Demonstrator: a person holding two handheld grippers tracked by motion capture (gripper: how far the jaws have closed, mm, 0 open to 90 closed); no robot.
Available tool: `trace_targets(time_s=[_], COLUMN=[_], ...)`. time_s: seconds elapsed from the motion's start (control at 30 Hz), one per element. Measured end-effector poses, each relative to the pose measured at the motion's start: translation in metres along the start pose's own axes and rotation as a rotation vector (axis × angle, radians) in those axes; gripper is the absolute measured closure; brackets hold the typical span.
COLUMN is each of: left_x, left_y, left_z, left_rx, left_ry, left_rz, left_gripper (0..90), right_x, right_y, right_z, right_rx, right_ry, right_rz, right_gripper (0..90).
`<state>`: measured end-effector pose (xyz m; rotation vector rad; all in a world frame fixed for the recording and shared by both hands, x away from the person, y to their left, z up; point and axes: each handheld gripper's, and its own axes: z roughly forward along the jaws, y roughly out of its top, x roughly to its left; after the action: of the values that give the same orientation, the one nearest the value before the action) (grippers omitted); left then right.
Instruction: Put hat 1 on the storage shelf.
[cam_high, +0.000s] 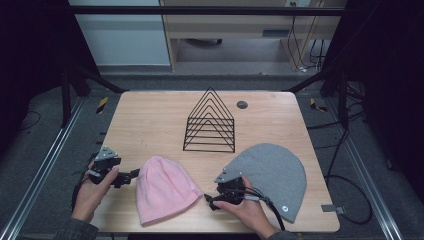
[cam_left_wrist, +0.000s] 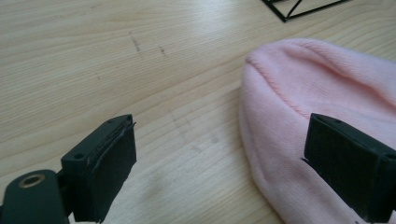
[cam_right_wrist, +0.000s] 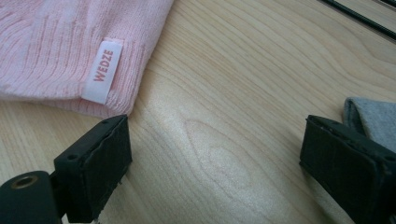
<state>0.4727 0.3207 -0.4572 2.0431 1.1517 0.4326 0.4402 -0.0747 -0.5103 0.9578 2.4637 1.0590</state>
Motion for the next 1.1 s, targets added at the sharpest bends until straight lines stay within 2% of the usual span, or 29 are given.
trace_targets(time_s=[0.1, 0.17, 0.27, 0.3, 0.37, 0.4, 0.43, 0.47, 0.5, 0.53, 0.6, 0.67, 0.73, 0.87, 0.93, 1.0, 1.1], left_x=[-0.003, -0.005, -0.009, -0.011, -0.012, -0.011, -0.009, -0.009, -0.006, -0.005, -0.007, -0.009, -0.011, -0.013, -0.014, -0.013, -0.014], left_y=[0.003, 0.007, 0.018, 0.024, 0.035, 0.041, 0.046, 0.046, 0.053, 0.054, 0.051, 0.047, 0.043, 0.039, 0.039, 0.038, 0.037], left_z=[-0.002, -0.003, 0.001, 0.004, 0.010, 0.014, 0.017, 0.017, 0.024, 0.026, 0.030, 0.033, 0.036, 0.040, 0.040, 0.037, 0.036], left_rx=[-0.003, -0.004, 0.020, 0.034, 0.043, 0.044, 0.035, 0.035, 0.013, 0.005, 0.034, 0.044, 0.056, 0.064, 0.072, 0.064, 0.063], left_ry=[-0.007, -0.025, -0.075, -0.077, -0.055, -0.054, -0.048, -0.048, -0.047, -0.053, -0.058, -0.055, -0.062, -0.076, -0.057, -0.039, -0.032], left_rz=[0.008, 0.015, 0.046, 0.058, 0.076, 0.071, 0.049, 0.049, 0.004, -0.007, 0.019, 0.023, 0.020, 0.002, 0.017, 0.016, 0.018], left_gripper=[8.4, 8.4, 8.3, 8.3, 8.7, 11.3, 15.3, 17.3, 18.7, 19.5, 19.6, 19.6, 19.6, 21.6, 23.7, 29.7, 33.6], right_x=[0.000, 0.002, 0.003, 0.003, -0.001, -0.003, -0.007, -0.010, -0.014, -0.017, -0.023, -0.026, -0.034, -0.042, -0.043, -0.043, -0.043], right_y=[0.007, 0.012, 0.014, 0.013, 0.012, 0.011, 0.010, 0.010, 0.009, 0.008, 0.007, 0.006, 0.003, 0.001, 0.001, 0.002, 0.002], right_z=[-0.002, -0.007, -0.018, -0.021, -0.027, -0.029, -0.031, -0.034, -0.036, -0.038, -0.044, -0.046, -0.050, -0.050, -0.051, -0.051, -0.052], right_rx=[0.044, 0.031, 0.028, 0.025, 0.032, 0.033, 0.029, 0.025, 0.023, 0.020, 0.009, 0.000, -0.014, -0.023, -0.029, -0.029, -0.029], right_ry=[0.001, -0.004, -0.033, -0.041, -0.067, -0.072, -0.078, -0.088, -0.098, -0.110, -0.126, -0.134, -0.165, -0.177, -0.179, -0.182, -0.185], right_rz=[0.015, 0.002, -0.018, -0.017, -0.033, -0.024, -0.014, 0.000, 0.006, 0.013, 0.034, 0.040, 0.073, 0.108, 0.104, 0.093, 0.083], right_gripper=[14.0, 12.9, 13.5, 13.5, 13.4, 13.4, 13.5, 13.5, 13.5, 13.6, 13.8, 14.0, 14.6, 14.9, 15.2, 15.2, 15.2])
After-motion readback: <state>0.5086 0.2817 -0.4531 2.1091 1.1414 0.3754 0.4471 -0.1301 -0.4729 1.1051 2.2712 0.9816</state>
